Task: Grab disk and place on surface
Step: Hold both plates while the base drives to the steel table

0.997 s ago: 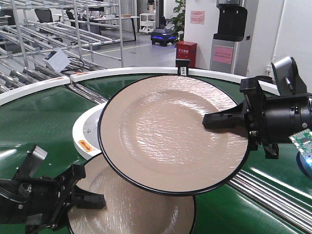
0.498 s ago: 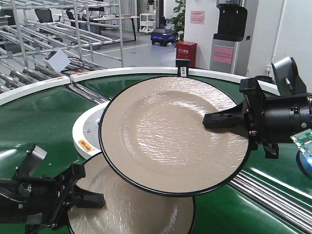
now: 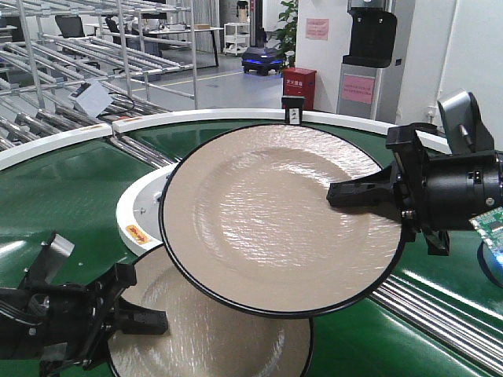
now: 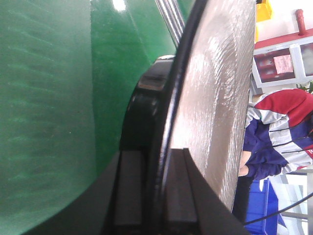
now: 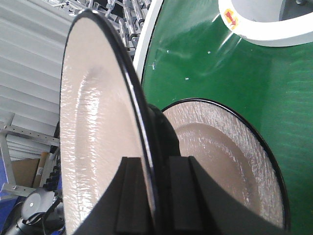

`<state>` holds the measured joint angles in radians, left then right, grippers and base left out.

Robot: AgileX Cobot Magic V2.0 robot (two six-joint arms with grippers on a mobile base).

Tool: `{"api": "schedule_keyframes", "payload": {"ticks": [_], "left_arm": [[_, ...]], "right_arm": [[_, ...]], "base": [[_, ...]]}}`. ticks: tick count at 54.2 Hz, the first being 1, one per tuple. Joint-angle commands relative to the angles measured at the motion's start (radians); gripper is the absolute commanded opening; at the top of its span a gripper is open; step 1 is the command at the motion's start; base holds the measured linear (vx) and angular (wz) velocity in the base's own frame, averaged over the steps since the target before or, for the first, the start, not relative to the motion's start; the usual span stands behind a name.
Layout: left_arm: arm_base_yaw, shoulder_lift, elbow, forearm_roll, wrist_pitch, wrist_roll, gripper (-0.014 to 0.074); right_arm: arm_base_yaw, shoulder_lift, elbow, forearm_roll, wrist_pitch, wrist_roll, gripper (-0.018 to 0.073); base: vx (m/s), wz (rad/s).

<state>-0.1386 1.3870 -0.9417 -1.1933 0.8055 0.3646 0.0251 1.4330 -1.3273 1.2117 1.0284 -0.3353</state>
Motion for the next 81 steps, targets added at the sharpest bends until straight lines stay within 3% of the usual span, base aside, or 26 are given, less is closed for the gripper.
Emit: {"api": "schedule_keyframes", "payload": {"ticks": [1,47,81], "left_arm": [[-0.005,-0.039,-0.031,-0.112,0.002,-0.011,-0.0001],[-0.005,-0.039,-0.031,-0.112,0.003,-0.011,-0.0001],[-0.005,-0.039,-0.031,-0.112,0.002,-0.011,0.0000]], "right_arm": [[-0.007,-0.039,-0.043,0.125,-0.022,-0.003,-0.0008],[-0.007,-0.039,-0.043,0.125,-0.022,-0.003,-0.0008],[-0.007,-0.039,-0.043,0.125,-0.022,-0.003,-0.0008]], "base": [[-0.04,-0.03],[-0.16,-0.12],[-0.15,-0.48]]}}
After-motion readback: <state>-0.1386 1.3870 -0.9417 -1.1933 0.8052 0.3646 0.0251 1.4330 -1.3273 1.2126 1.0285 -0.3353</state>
